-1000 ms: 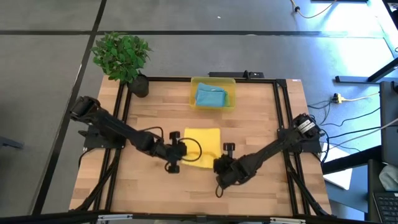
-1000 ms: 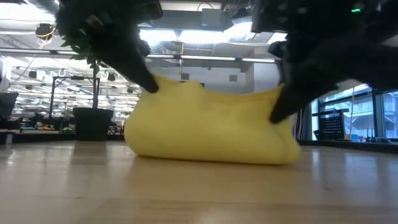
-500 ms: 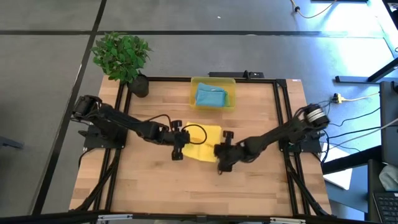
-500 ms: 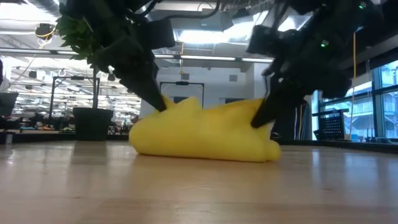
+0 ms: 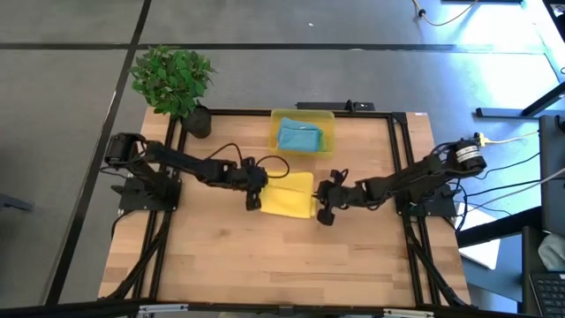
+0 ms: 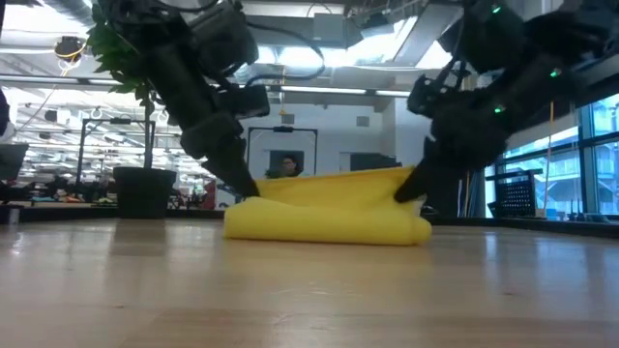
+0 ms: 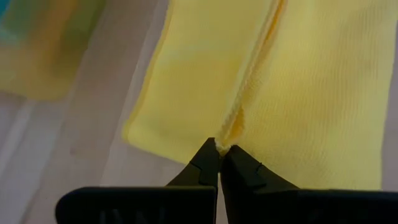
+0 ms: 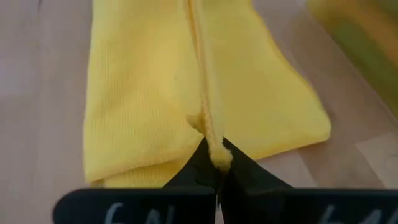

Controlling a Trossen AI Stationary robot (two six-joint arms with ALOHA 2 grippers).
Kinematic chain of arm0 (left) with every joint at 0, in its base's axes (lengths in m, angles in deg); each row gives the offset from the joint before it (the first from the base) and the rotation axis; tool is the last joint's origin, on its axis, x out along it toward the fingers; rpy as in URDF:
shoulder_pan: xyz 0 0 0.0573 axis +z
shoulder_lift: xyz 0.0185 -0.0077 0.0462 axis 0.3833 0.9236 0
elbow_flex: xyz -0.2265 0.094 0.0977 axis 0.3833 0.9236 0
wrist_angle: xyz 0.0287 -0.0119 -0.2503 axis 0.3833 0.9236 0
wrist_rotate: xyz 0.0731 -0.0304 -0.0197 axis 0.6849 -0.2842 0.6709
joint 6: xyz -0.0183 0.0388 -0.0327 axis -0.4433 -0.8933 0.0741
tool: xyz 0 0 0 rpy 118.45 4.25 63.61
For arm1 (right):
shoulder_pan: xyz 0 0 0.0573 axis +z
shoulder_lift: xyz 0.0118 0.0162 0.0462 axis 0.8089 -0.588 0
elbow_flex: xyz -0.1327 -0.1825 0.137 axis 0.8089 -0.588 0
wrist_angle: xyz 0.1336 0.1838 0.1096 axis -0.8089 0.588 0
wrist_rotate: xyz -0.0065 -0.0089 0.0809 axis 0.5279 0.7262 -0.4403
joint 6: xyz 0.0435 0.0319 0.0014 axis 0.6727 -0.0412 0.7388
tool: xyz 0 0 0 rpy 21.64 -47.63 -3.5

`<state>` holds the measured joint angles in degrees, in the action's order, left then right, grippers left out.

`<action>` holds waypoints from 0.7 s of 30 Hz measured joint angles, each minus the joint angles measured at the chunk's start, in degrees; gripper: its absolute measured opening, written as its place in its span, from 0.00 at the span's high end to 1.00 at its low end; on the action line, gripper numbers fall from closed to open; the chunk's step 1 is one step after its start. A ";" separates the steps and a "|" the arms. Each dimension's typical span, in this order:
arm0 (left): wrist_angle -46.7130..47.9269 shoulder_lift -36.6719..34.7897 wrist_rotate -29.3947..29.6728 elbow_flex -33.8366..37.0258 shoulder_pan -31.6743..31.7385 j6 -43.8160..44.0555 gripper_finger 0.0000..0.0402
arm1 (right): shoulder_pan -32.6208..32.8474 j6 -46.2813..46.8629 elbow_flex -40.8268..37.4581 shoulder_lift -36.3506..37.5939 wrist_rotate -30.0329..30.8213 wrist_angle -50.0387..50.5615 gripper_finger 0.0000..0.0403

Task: Fold microfiber towels
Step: Fold the yellow microfiber cloth

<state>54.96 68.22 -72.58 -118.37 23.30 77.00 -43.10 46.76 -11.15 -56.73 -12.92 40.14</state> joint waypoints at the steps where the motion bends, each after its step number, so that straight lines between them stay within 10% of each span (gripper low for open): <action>1: -0.41 0.00 -0.54 0.24 0.71 -0.54 1.00 | -0.89 -0.19 -0.20 -0.25 -0.55 -1.05 1.00; 21: -0.11 0.02 -5.10 0.23 9.01 -3.99 1.00 | -11.85 0.21 -0.15 -8.66 -5.38 -10.46 0.95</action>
<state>54.85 68.25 -77.68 -118.15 32.32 73.01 -54.96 46.96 -11.30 -65.38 -18.30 29.68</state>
